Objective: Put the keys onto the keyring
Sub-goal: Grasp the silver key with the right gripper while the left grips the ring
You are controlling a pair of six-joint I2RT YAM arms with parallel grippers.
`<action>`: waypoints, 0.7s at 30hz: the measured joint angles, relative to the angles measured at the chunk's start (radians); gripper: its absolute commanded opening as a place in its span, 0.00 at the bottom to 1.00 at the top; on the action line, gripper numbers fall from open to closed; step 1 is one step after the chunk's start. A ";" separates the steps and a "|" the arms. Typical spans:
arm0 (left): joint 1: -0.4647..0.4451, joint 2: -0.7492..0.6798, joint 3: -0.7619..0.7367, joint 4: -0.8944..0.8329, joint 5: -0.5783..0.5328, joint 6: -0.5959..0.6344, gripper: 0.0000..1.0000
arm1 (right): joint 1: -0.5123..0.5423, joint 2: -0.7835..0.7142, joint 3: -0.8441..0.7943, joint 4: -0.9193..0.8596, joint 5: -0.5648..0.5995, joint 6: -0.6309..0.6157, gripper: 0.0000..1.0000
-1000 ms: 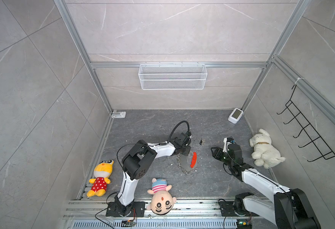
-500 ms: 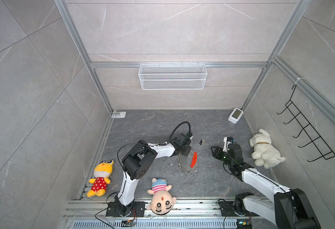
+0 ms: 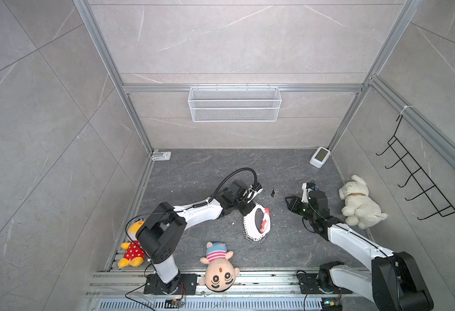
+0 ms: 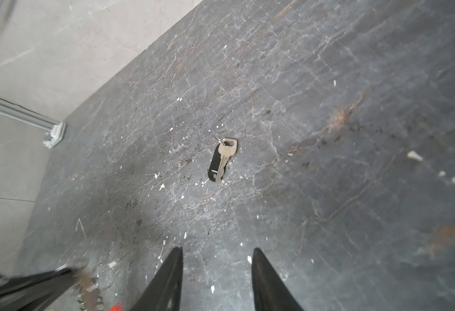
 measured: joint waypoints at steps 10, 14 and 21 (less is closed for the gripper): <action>0.071 -0.142 -0.060 0.098 0.229 0.000 0.00 | 0.000 0.029 0.236 -0.241 -0.097 -0.038 0.52; 0.069 -0.142 -0.072 0.115 0.226 -0.051 0.00 | 0.000 0.061 0.280 -0.317 -0.111 -0.067 0.46; 0.072 -0.152 -0.214 0.285 0.126 -0.109 0.00 | 0.000 0.290 0.405 -0.391 -0.095 -0.098 0.41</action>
